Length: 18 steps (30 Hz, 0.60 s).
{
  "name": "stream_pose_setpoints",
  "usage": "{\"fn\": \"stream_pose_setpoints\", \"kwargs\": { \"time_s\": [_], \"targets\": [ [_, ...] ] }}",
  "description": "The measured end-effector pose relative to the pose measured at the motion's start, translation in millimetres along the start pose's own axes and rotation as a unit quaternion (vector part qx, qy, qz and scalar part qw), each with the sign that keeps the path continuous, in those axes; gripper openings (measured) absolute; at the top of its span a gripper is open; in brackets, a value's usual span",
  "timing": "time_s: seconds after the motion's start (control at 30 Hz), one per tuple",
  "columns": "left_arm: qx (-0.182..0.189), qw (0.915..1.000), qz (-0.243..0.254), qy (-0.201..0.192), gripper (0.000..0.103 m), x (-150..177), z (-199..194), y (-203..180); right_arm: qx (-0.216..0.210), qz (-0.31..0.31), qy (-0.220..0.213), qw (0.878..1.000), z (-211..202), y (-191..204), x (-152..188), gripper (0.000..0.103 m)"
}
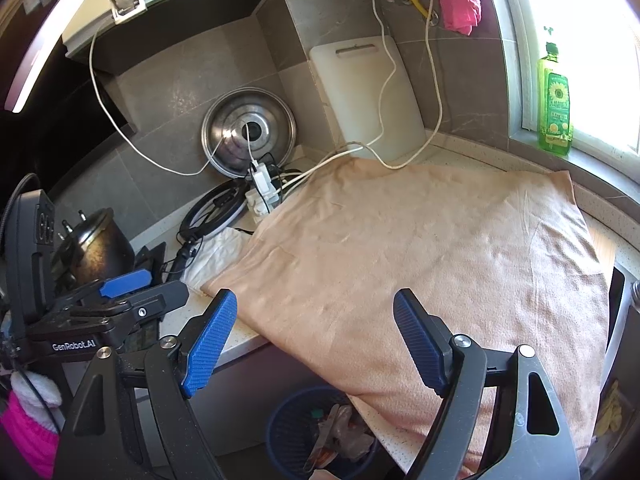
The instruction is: Collect trash
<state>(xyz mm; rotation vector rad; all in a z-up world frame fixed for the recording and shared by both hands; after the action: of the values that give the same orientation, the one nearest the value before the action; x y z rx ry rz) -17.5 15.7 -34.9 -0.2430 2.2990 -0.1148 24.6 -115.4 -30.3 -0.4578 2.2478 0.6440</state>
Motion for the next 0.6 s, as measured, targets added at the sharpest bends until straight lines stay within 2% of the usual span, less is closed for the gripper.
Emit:
{"fn": "stream_pose_setpoints", "kwargs": {
  "time_s": [0.6],
  "targets": [
    [-0.001, 1.0, 0.003, 0.0, 0.102, 0.0, -2.8, -1.0, -0.002, -0.001, 0.001, 1.0, -1.1, -1.5, -0.1, 0.08]
  ]
}}
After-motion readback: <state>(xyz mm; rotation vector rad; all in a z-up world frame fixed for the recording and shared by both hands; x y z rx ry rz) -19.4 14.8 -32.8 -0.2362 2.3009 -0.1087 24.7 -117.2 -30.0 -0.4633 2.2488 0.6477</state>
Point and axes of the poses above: each gripper's, at about its wrist camera, not at the fingertips, and z roughly the way its jaws point, y to its left, x to its underside, the point moved 9 cm from there along z, roughly the way its jaws point, and after that the axes turned 5 degrees about z, right-handed, at the moved point
